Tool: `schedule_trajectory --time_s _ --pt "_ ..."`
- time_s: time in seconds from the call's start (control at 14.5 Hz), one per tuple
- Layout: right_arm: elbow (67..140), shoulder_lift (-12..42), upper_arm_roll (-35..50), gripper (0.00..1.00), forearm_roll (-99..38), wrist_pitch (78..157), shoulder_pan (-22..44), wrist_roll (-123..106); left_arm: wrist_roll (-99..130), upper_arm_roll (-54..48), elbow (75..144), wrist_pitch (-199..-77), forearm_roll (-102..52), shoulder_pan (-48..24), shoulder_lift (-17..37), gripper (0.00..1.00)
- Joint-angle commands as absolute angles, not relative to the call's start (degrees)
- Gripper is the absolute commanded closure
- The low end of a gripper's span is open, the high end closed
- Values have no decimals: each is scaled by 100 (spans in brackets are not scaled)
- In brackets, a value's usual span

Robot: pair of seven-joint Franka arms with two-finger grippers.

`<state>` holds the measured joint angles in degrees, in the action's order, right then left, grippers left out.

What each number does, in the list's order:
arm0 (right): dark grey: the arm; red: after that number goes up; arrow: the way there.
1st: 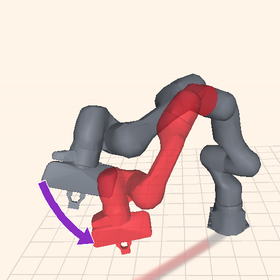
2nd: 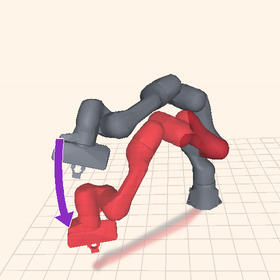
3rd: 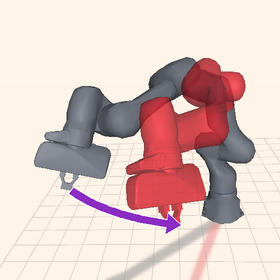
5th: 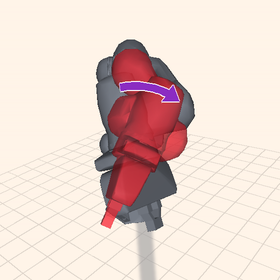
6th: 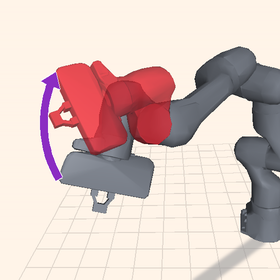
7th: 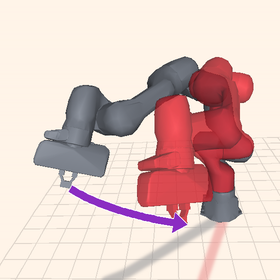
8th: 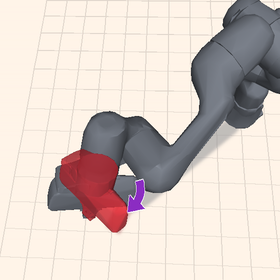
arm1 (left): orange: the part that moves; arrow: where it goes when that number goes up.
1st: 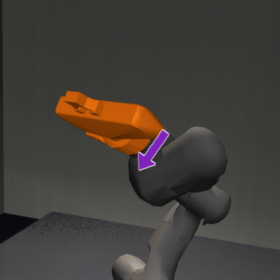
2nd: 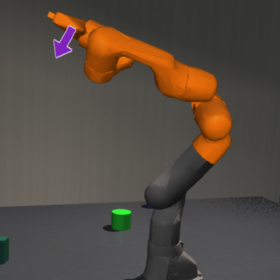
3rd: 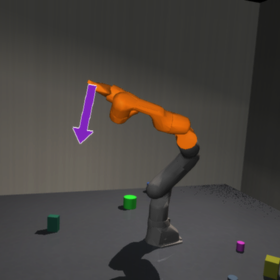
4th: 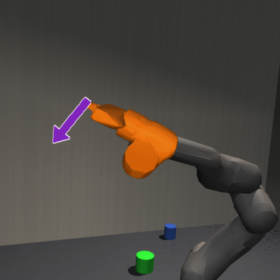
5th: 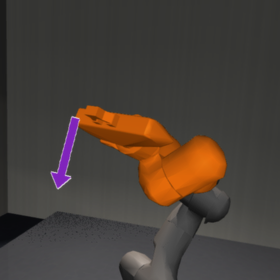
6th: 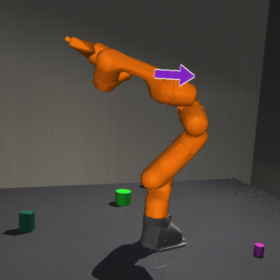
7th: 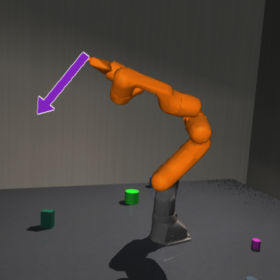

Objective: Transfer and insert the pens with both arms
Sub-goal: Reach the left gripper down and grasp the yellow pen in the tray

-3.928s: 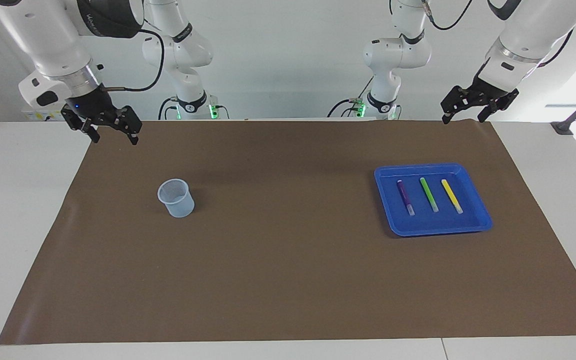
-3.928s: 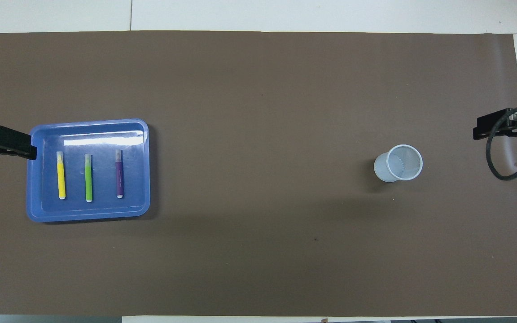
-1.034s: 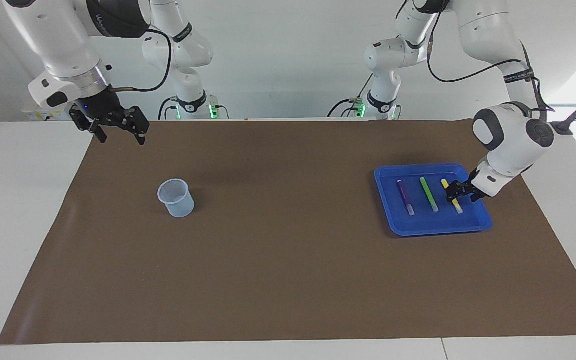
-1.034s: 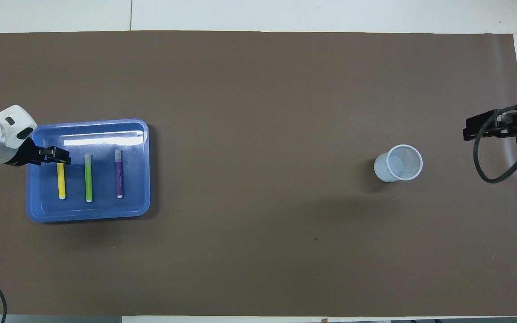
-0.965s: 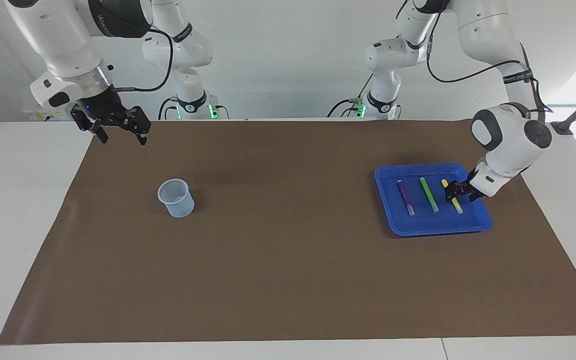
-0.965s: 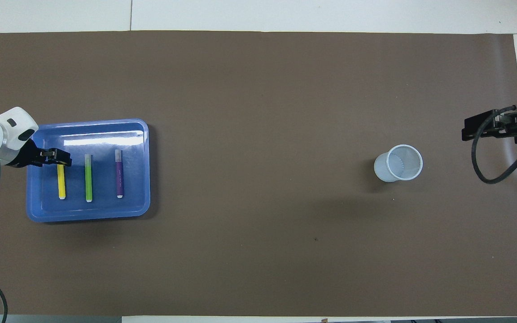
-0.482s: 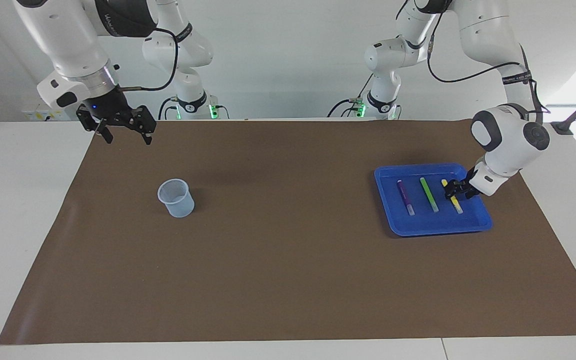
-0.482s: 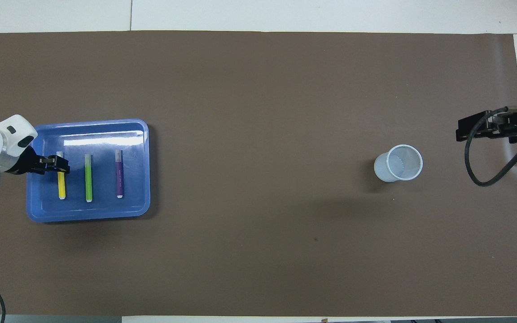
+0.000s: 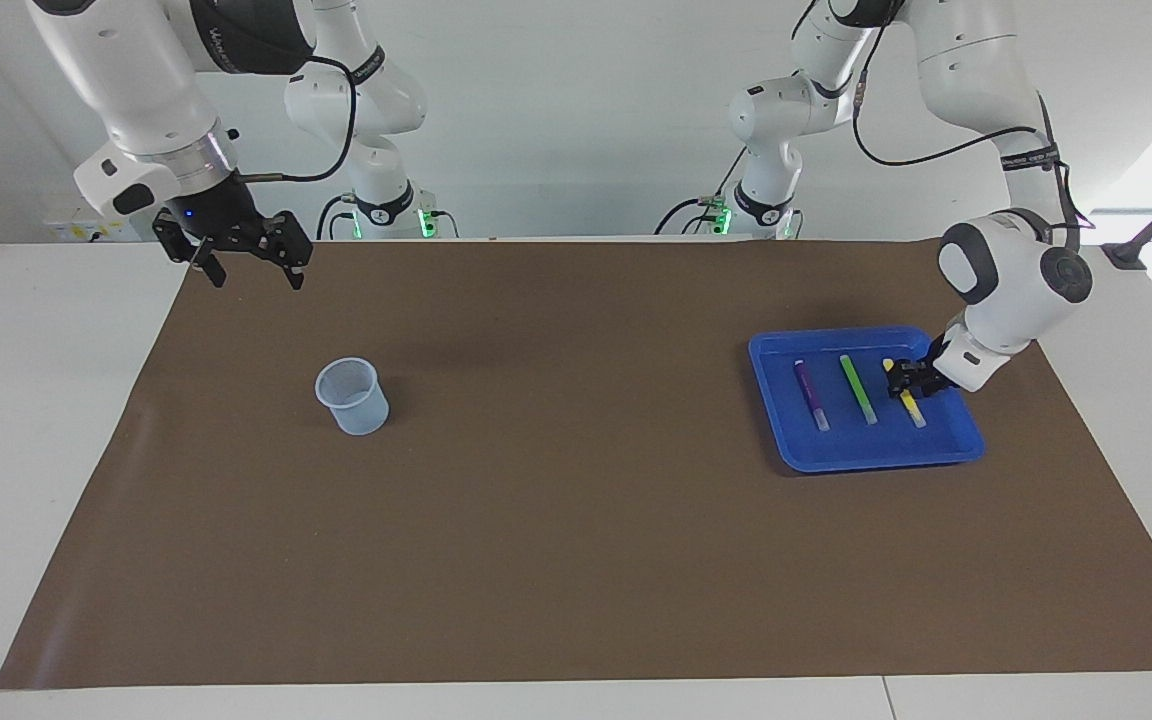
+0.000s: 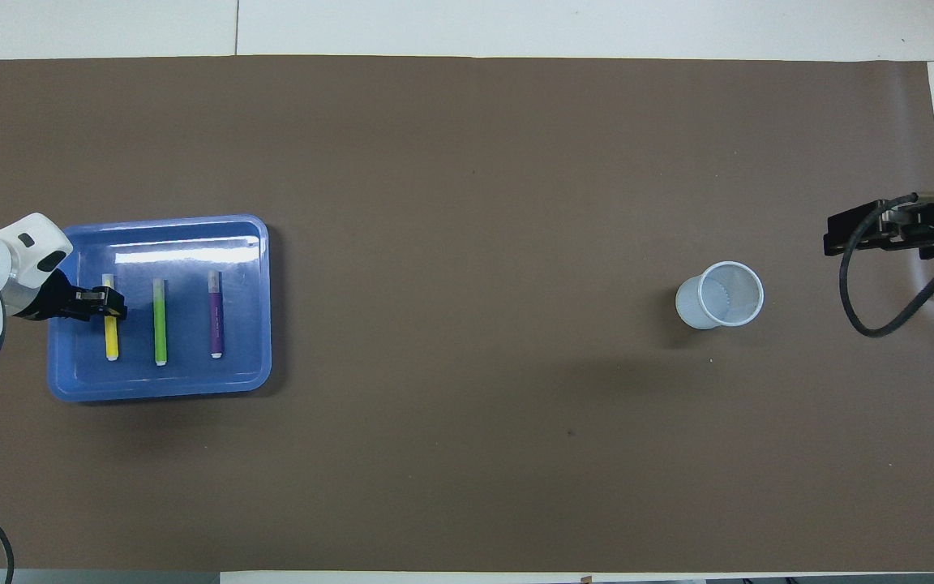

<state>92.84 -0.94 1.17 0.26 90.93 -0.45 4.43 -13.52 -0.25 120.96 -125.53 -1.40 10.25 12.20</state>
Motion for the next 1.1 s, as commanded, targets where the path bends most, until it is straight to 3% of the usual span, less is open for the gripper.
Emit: schedule_trajectory --time_s 0.0,0.14,0.21,0.41,1.03 --pt "9360 -185 149 0 -88 9097 -88 483 -1292 -35 12340 -12761 -149 1090 1099 43" --pt "9360 -185 149 0 -88 9097 -88 483 -1292 -35 12357 -12779 -149 1090 1099 48" --pt "9360 -185 149 0 -79 9097 -88 475 -1292 -35 12366 -12797 -149 1099 1099 58" --pt "9360 -184 149 0 -79 9097 -97 466 -1292 -35 12375 -12850 -149 1099 1099 99" --pt "9369 -185 141 0 -79 9097 -97 474 -1169 -35 12156 -12692 -149 1107 1142 100"
